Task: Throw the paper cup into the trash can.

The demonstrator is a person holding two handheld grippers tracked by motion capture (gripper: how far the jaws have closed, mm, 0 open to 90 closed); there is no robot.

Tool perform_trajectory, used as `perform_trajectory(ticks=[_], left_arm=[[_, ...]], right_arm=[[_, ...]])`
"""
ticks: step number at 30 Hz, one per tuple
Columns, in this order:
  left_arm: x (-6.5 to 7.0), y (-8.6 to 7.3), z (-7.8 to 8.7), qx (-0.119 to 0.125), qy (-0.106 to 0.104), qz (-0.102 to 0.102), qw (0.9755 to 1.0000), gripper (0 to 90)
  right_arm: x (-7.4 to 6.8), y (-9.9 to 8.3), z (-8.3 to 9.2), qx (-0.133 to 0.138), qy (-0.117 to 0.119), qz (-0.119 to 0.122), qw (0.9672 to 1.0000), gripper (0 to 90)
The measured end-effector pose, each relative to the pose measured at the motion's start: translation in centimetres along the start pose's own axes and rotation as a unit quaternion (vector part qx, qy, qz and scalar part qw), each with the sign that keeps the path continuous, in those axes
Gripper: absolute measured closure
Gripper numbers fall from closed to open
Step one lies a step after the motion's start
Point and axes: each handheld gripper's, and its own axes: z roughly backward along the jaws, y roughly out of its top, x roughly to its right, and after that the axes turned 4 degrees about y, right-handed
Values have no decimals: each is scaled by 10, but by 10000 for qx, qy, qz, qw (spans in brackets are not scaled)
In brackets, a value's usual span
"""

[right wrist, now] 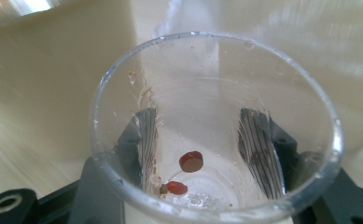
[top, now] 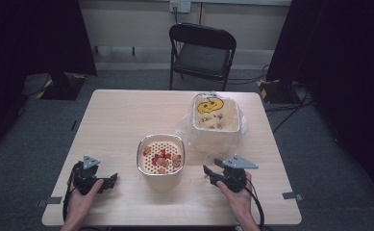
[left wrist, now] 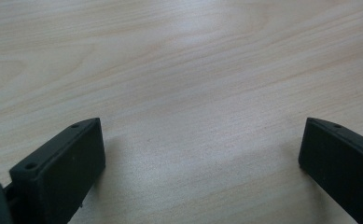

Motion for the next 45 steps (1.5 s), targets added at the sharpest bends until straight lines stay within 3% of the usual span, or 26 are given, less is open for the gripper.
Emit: perform_trajectory(ticks=[4,8,11,12,14,18,23,24,25,26,29,31,35,45], left_arm=[[0,0,0,0,0,1,10000,0],[0,0,0,0,0,-1,10000,0],[0,0,0,0,-1,0,10000,0],[0,0,0,0,-1,0,10000,0],[0,0,0,-6,-1,-7,10000,0],[0,0,0,-2,0,0,10000,0],[0,0,0,-6,-2,-8,10000,0],[0,0,0,-1,-1,-1,10000,0],[0,0,0,-1,-1,-1,10000,0],[0,0,0,-6,-1,-8,10000,0],[0,0,0,-1,-1,-1,10000,0],[0,0,0,0,-1,-2,10000,0],[0,0,0,0,-1,-1,10000,0],[0,0,0,-6,-1,-3,10000,0]], right_arm=[[-3,30,13,301,230,-15,9993,472],[-7,74,30,682,367,59,9970,471],[-3,107,35,1018,266,166,9943,471],[-3,107,35,1018,266,166,9943,471],[11,136,29,1098,137,170,9937,470],[29,158,14,1061,-114,142,9942,468],[49,169,-11,791,-377,112,9961,441],[52,171,-15,723,-374,95,9966,378],[52,171,-15,723,-374,95,9966,378],[57,172,-23,667,-407,23,9969,277],[63,174,-30,518,-532,-84,9972,173],[66,174,-32,494,-619,-112,9968,151],[68,172,-29,525,-592,-231,9966,146],[49,142,15,543,-551,-44,9970,146]])
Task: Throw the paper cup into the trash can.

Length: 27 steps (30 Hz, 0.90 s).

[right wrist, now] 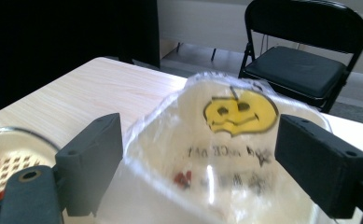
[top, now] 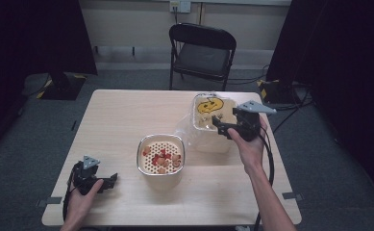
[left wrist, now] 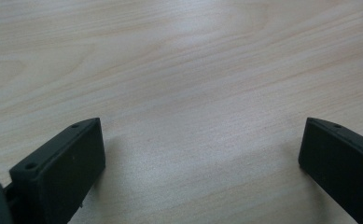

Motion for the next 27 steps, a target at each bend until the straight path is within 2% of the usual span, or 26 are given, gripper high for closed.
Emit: perform_trajectory(ticks=[1,2,6,10,12,15,16,17,20,21,22,25,27], left_arm=[[0,0,0,0,1,-6,10000,0],[0,0,0,-1,3,-6,10000,0],[0,0,0,-1,1,-6,10000,0],[0,0,0,4,3,2,10000,0],[0,0,0,-1,1,-6,10000,0],[0,0,0,0,2,-6,10000,0],[0,0,0,0,2,-6,10000,0],[0,0,0,6,1,2,10000,0],[0,0,0,6,2,2,10000,0],[0,0,0,6,2,2,10000,0],[0,0,0,4,2,2,10000,0],[0,0,0,5,1,3,10000,0],[0,0,0,5,1,2,10000,0]], right_arm=[[-1,-5,5,2,-18,7,10000,146],[-4,-17,16,-81,-94,72,9999,146],[-10,-42,34,-146,-156,58,9998,146],[-14,-75,43,-403,-152,21,9991,146],[-14,-92,46,-479,-73,-86,9988,146],[-13,-119,44,-774,-90,-165,9968,147],[-13,-119,44,-774,-90,-165,9968,147],[-12,-135,42,-919,-77,-232,9955,147],[-8,-156,37,-1193,-172,-233,9924,147],[-8,-156,37,-1193,-172,-233,9924,147],[-5,-169,34,-1363,-209,-280,9901,146],[-1,-180,29,-1594,-312,-224,9865,146],[0,-185,27,-1643,-345,-242,9855,146]])
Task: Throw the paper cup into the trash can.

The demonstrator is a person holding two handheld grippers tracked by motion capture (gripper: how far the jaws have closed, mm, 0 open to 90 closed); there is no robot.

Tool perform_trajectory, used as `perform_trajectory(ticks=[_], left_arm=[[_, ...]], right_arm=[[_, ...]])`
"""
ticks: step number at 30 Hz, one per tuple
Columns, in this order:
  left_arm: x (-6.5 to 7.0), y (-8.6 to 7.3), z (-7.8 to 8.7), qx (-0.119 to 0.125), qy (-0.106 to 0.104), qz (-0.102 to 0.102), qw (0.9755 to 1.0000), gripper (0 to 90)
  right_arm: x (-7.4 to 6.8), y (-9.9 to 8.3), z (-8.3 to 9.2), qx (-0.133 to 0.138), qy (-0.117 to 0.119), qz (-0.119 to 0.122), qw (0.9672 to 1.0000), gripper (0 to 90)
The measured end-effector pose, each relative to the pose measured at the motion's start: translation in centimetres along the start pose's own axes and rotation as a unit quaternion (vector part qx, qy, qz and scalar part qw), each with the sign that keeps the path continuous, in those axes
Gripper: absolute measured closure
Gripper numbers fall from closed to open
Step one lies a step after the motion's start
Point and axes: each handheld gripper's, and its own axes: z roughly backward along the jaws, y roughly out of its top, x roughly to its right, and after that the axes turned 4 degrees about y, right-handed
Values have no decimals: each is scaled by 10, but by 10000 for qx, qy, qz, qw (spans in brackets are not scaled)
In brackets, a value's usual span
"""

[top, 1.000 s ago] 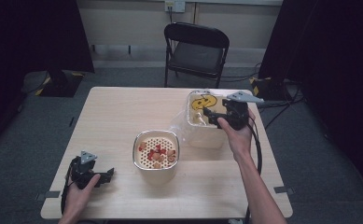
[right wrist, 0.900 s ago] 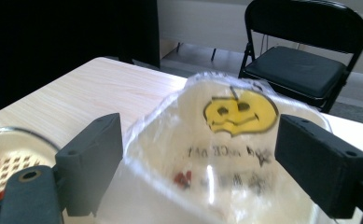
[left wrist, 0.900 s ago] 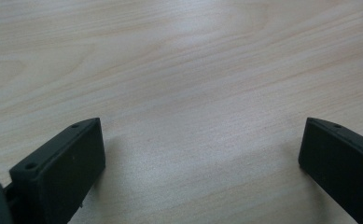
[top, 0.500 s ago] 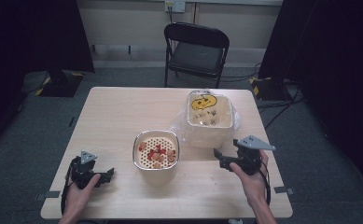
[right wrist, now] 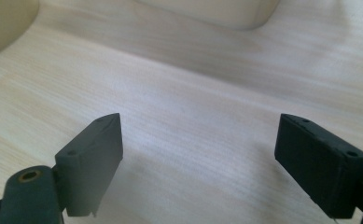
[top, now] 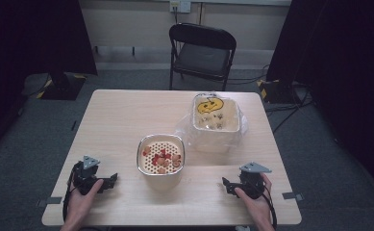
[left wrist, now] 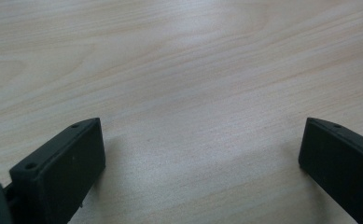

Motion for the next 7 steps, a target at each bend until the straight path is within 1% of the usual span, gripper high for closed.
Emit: perform_trajectory(ticks=[2,3,7], left_arm=[[0,0,0,0,0,-1,10000,0],[0,0,0,0,0,-2,10000,0],[0,0,0,-5,-2,-2,10000,0]], right_arm=[[1,-2,-2,-38,-14,16,10000,146],[1,-5,-5,-77,-104,72,9999,144],[0,-5,-5,-108,-177,152,9997,140]])
